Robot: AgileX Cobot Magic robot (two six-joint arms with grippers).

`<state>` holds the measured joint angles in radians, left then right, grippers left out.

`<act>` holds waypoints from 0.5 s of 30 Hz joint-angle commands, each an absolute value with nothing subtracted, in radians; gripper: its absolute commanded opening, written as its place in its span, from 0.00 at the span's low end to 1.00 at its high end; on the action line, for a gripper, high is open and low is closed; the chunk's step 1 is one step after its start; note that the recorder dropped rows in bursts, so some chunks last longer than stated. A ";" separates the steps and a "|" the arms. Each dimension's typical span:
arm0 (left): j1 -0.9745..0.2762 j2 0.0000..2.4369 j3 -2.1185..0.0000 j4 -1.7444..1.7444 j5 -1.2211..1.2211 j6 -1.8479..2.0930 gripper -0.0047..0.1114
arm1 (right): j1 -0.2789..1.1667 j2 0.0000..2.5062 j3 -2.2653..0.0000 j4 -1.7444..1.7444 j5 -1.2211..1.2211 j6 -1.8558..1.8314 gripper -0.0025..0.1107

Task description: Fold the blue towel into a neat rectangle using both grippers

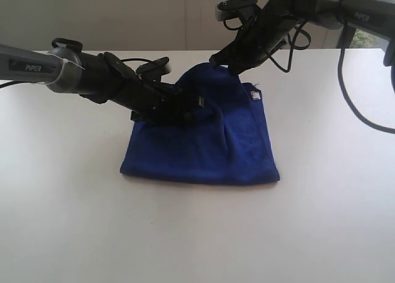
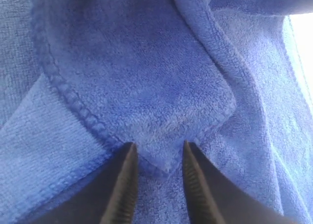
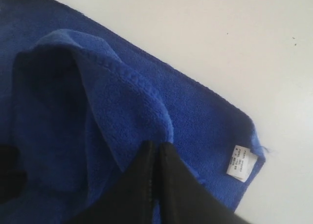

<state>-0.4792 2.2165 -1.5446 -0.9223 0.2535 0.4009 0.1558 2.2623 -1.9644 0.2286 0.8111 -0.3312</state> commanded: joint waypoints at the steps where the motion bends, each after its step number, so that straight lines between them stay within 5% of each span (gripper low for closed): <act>1: -0.483 2.258 -1.543 -0.919 0.266 0.392 0.29 | 0.151 2.258 -1.964 0.235 0.815 -0.336 0.02; 6: -0.483 2.278 -1.543 -0.919 0.253 0.395 0.04 | 0.151 2.258 -1.964 0.235 0.815 -0.336 0.02; 15: -0.479 2.273 -1.545 -0.914 0.251 0.398 0.04 | 0.151 2.258 -1.964 0.235 0.817 -0.336 0.02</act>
